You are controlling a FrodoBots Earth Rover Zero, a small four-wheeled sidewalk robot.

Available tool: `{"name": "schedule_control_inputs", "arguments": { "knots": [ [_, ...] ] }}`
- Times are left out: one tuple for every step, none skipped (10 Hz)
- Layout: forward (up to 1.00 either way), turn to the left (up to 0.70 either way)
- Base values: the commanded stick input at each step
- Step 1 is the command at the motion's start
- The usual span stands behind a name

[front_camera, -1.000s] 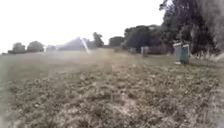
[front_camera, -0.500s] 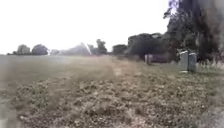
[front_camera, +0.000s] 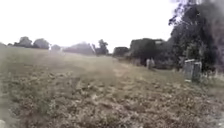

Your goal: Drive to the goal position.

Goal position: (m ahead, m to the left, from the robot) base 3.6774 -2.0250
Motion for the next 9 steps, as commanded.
{"name": "schedule_control_inputs", "arguments": {
  "knots": [
    [0.70,-0.23],
    [0.70,-0.24],
    [0.70,-0.24],
    [0.70,-0.25],
    [0.70,-0.25],
    [0.70,-0.24],
    [0.70,-0.22],
    [0.70,-0.20],
    [0.70,-0.19]
  ]
}}
